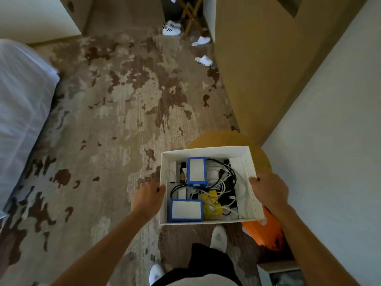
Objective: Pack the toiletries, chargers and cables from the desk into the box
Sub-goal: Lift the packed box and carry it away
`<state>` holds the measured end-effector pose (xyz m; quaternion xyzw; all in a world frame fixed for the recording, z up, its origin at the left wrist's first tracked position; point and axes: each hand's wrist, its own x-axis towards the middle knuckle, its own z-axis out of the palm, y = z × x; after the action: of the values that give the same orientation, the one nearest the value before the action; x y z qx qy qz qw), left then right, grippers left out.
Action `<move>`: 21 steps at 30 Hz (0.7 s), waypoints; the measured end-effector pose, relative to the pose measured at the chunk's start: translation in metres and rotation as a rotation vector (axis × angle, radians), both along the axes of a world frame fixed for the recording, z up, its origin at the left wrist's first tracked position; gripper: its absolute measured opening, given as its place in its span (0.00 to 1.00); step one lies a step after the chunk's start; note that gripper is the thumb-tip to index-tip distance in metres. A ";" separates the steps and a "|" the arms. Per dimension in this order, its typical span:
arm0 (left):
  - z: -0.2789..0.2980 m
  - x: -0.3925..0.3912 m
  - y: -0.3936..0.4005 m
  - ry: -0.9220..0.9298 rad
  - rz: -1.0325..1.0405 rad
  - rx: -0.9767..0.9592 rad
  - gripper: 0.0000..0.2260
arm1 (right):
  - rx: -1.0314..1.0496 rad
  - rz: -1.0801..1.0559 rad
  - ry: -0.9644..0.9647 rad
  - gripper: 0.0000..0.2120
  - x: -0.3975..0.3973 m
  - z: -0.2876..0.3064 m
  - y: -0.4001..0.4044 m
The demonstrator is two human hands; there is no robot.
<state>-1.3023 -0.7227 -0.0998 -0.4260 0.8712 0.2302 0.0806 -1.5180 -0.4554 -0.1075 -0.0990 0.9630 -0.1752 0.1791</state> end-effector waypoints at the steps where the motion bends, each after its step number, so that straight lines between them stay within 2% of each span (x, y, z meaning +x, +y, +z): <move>1: -0.007 -0.012 0.003 -0.010 0.008 0.008 0.18 | 0.002 0.003 -0.001 0.19 -0.012 -0.007 0.003; 12: -0.079 -0.113 0.018 -0.190 -0.007 0.047 0.20 | 0.075 0.061 -0.059 0.19 -0.114 -0.091 0.008; 21: -0.157 -0.162 -0.001 -0.219 -0.075 -0.001 0.21 | 0.076 0.096 -0.069 0.24 -0.155 -0.172 0.002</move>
<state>-1.4645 -0.7237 -0.2573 -0.4158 0.8727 0.1785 0.1836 -1.6734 -0.4536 -0.2795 -0.1319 0.9564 -0.1330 0.2239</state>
